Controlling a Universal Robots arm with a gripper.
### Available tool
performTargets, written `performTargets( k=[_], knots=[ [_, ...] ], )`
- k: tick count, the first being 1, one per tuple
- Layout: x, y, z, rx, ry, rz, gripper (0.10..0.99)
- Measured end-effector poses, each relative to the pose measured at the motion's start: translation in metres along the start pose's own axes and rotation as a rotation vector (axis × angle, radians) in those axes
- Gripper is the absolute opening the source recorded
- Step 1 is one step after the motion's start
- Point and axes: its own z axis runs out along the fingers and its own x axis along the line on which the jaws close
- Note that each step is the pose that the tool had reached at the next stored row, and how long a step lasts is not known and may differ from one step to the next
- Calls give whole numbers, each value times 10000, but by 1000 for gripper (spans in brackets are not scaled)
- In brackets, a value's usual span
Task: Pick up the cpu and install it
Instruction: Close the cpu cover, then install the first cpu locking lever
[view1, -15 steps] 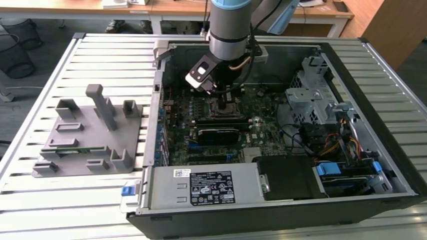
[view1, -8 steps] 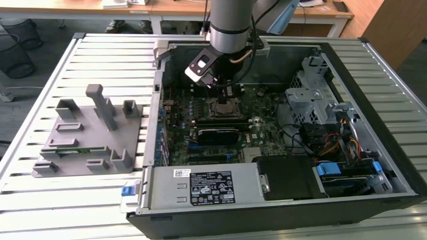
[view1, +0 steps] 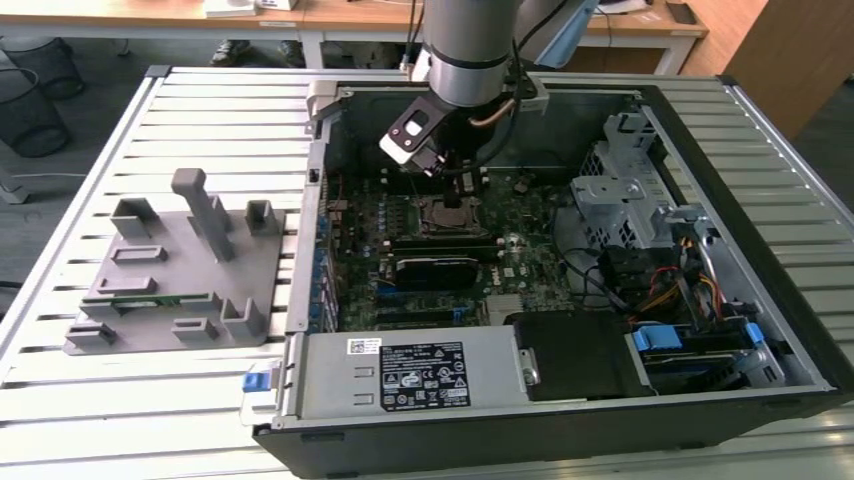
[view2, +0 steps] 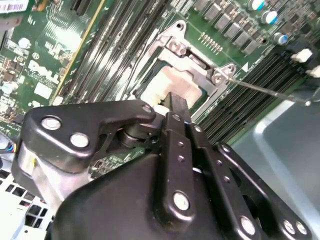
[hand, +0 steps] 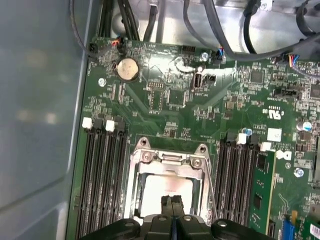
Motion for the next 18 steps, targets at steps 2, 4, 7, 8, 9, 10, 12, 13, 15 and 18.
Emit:
performTargets(
  k=[2,4,7,8,9,10,12,13,15,18],
  knots=[
    [-2,12,0,-1,1,0,106],
    [-2,23,1,0,1,0,106],
    [-3,31,1,0,0,0,106],
    [-3,33,1,0,0,1,106],
    [-4,34,1,0,0,1,106],
    [-3,35,1,-1,1,1,106],
    [-3,37,0,0,0,0,106],
    [-3,37,-2,0,0,0,106],
    [-3,37,-8,1,-1,1,106],
    [-3,37,-17,-1,1,1,106]
  ],
)
